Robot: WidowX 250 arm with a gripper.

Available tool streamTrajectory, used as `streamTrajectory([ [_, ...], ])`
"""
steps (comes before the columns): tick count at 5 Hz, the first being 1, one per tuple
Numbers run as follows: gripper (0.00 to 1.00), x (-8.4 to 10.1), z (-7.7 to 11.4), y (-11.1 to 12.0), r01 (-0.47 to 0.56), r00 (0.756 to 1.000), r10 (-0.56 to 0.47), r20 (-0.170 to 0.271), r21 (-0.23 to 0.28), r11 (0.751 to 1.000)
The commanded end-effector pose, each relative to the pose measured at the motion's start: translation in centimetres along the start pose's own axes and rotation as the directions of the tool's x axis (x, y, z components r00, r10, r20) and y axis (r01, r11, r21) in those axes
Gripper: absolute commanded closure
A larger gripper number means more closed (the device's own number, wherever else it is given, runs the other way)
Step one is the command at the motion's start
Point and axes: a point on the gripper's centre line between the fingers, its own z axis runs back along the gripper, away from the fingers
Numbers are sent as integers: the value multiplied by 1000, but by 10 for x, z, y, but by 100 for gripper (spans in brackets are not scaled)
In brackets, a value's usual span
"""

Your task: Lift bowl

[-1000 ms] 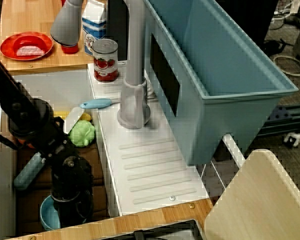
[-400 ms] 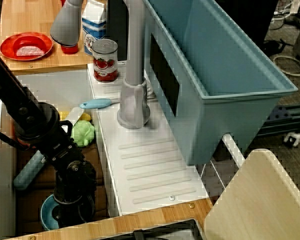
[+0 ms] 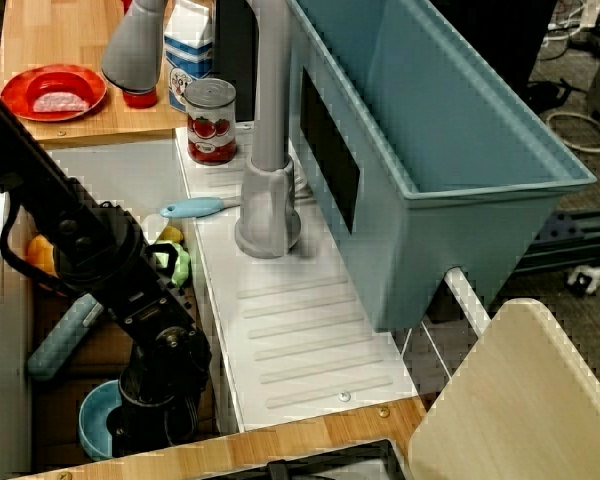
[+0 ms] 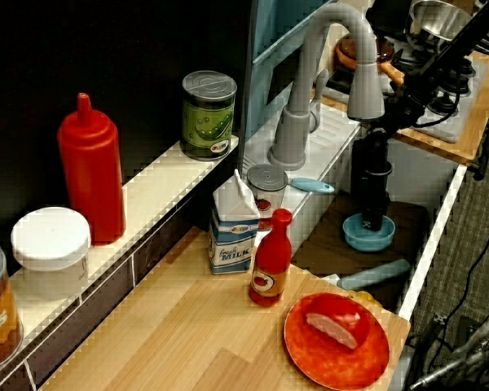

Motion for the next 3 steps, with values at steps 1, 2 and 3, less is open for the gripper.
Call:
streamTrajectory([
  [1, 100, -4, 68, -4, -5, 999, 8, 42, -55, 998],
  [2, 100, -13, 96, -8, 9, 998, -5, 60, -67, 998],
  [3, 100, -20, 118, -13, 12, 999, -7, 52, -95, 995],
])
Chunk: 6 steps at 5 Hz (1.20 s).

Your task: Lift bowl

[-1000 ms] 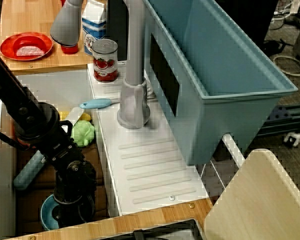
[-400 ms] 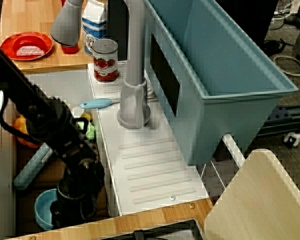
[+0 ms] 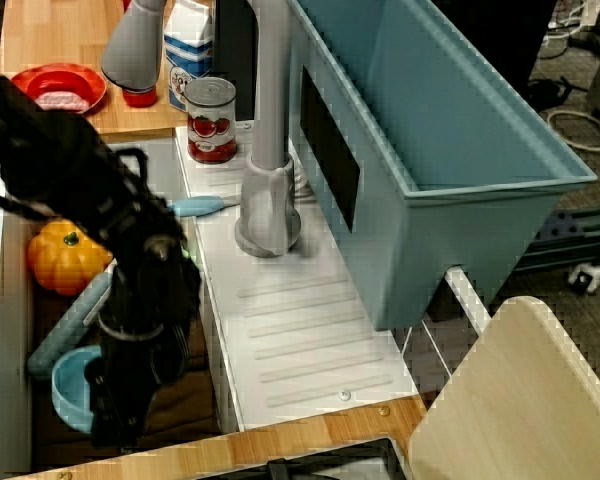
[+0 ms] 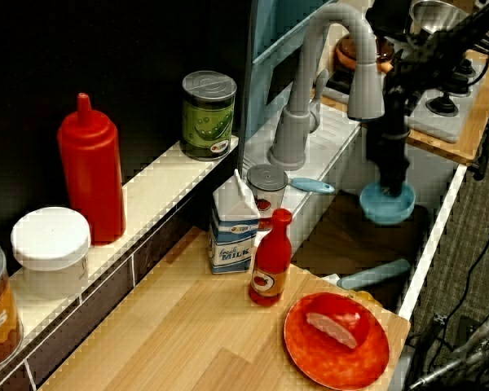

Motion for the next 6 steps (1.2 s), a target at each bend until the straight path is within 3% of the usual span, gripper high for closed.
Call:
streamTrajectory([
  [1, 100, -10, 82, -29, 58, 997, -53, 63, -70, 996],
  [2, 100, -21, 130, -52, 99, 993, -90, 71, -137, 986],
  [4, 100, -34, 210, -76, 144, 988, -121, 100, -265, 954],
  [5, 100, -47, 238, -75, 172, 981, -135, 136, -308, 936],
  [6, 100, -59, 254, -68, 183, 978, -134, 163, -339, 923],
])
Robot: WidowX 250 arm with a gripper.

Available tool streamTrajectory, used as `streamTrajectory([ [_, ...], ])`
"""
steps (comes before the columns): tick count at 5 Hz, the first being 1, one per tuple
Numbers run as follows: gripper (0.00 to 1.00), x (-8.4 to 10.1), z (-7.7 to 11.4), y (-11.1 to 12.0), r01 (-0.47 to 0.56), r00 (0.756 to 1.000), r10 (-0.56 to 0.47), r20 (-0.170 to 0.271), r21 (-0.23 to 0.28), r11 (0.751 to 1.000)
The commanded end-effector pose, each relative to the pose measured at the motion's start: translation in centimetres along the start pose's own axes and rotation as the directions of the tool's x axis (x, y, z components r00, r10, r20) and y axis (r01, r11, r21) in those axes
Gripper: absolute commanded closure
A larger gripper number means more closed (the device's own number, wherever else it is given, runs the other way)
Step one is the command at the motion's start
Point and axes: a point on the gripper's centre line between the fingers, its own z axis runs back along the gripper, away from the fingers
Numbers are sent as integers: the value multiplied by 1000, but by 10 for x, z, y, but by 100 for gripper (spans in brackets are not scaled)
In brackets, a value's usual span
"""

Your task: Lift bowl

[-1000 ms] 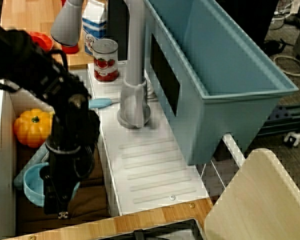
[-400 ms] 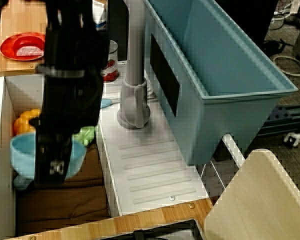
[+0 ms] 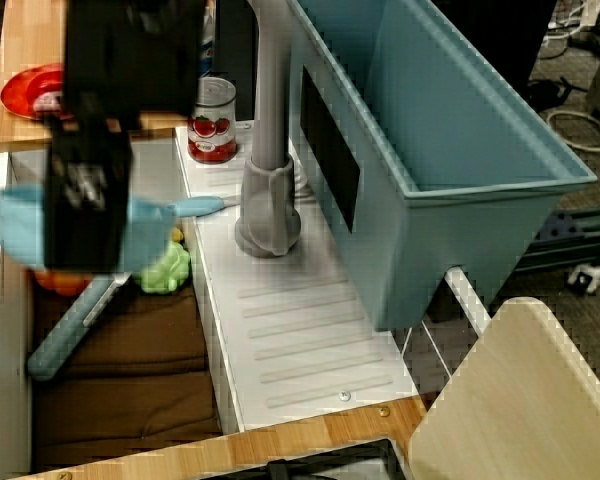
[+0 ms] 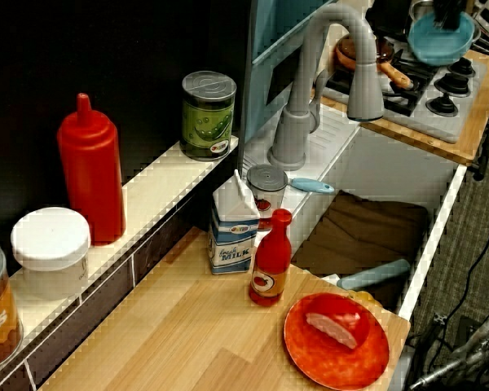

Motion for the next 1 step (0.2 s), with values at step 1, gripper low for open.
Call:
streamTrajectory([
  [1, 100, -23, 45, 2, 36, 994, -33, 107, -22, 999],
])
